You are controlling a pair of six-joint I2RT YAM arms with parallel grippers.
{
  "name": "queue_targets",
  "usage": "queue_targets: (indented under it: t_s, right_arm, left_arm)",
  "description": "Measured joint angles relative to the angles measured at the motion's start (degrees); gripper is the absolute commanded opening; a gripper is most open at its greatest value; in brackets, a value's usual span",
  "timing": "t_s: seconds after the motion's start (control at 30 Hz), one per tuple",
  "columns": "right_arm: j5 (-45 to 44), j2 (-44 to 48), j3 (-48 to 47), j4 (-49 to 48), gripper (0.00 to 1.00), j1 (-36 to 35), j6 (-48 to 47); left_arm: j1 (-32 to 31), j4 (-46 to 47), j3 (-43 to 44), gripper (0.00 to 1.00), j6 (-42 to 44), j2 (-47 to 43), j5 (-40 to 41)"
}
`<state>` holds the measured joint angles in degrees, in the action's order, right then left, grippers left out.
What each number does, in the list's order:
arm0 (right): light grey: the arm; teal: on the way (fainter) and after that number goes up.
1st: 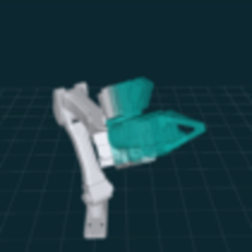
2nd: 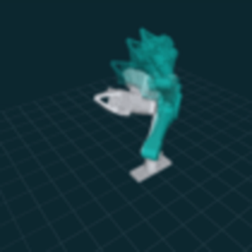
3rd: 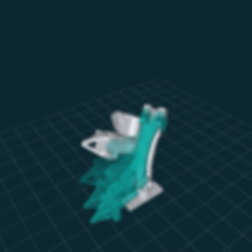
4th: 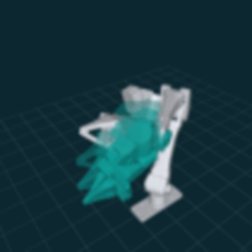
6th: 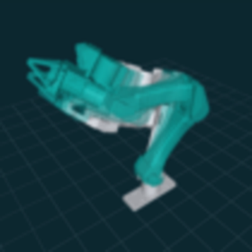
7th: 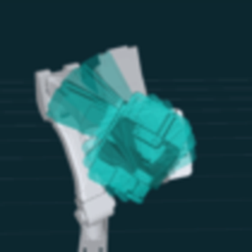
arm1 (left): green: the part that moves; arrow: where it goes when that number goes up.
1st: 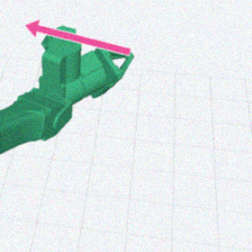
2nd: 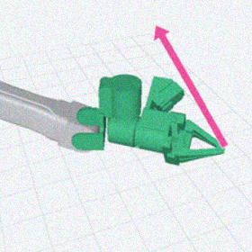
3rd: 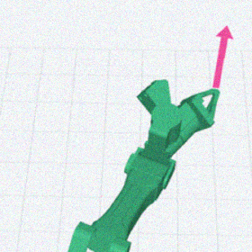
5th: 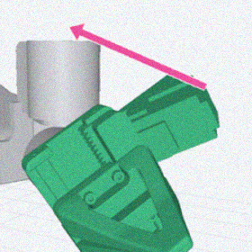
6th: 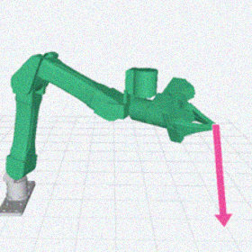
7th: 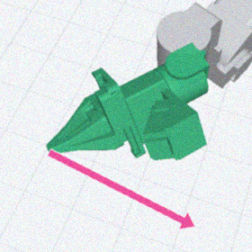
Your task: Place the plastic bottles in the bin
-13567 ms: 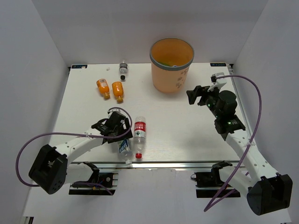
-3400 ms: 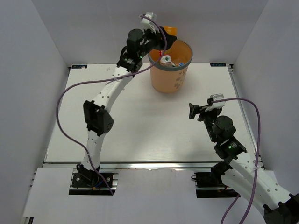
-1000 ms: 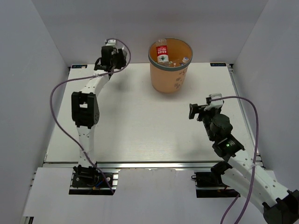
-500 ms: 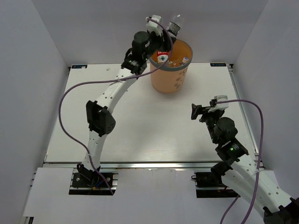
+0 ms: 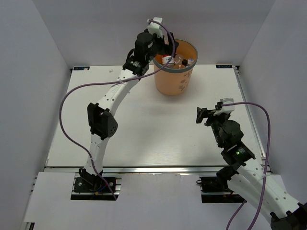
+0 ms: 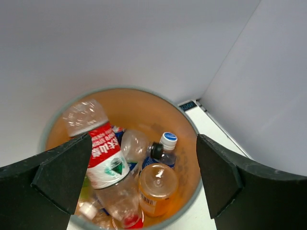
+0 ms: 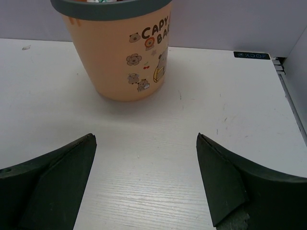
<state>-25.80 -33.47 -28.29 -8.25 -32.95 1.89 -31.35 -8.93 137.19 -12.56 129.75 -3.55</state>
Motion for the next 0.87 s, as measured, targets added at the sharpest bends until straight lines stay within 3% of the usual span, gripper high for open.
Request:
queue_targets:
  t_s: [0.1,0.2,0.33,0.43,0.57,0.63,0.87]
  right_arm:
    - [-1.2,0.0,0.0,0.0,0.89,0.0,0.8]
    - [-2.9,0.3,0.0,0.0,0.89,0.0,1.4]
    - [-5.3,0.1,0.0,0.0,0.89,0.3,2.5]
    - [-6.4,-1.1,0.0,0.0,0.89,0.4,3.7]
    - [-8.4,-4.5,0.0,0.0,0.89,0.7,5.4]
    - [-8.5,-6.7,0.0,0.0,0.89,0.7,6.2]
    - [-7.5,-15.9,-1.4,1.9,0.89,0.7,8.8]
  left_arm:
    - [0.3,-0.6,-5.3,0.98,1.0,-8.0,2.7]
    - [1.6,-0.5,-20.4,0.98,0.2,-23.3,6.1]
    - [10.6,7.9,-54.9,0.98,-6.2,-50.1,9.7]
    - [17.9,10.8,-79.2,0.98,-11.8,-66.9,17.5]
    - [17.8,10.2,-102.7,0.98,-17.0,-79.5,21.6]
    - [17.6,6.7,-107.3,0.98,-18.4,-81.3,23.6]
    - [17.7,4.7,-105.0,0.98,-20.3,-85.3,29.0]
